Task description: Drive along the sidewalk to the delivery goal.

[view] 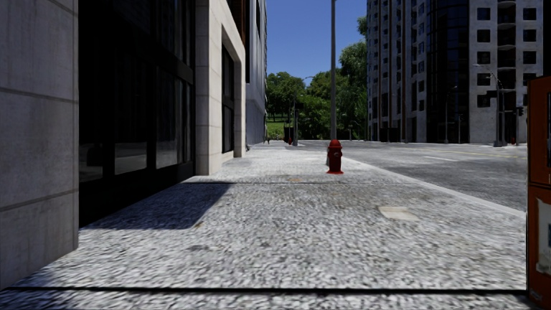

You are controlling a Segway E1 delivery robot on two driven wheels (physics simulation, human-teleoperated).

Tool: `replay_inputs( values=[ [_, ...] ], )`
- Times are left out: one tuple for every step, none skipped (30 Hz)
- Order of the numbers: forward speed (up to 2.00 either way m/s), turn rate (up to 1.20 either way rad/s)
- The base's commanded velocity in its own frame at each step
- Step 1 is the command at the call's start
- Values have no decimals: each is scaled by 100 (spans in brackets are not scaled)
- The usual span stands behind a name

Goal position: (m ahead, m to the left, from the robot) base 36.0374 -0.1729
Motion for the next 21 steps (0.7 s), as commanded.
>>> replay_inputs(
  values=[
    [200, 0],
    [200, 0],
    [200, 0],
    [200, 0],
    [200, 0],
    [200, 0],
    [200, 0],
    [200, 0],
    [200, 0],
    [200, 0],
    [200, 0],
    [200, 0],
    [200, 0],
    [200, 0],
    [200, 0],
    [200, 0],
    [200, 0],
    [200, 0],
    [200, 0],
    [200, 0],
    [200, 0]
  ],
)
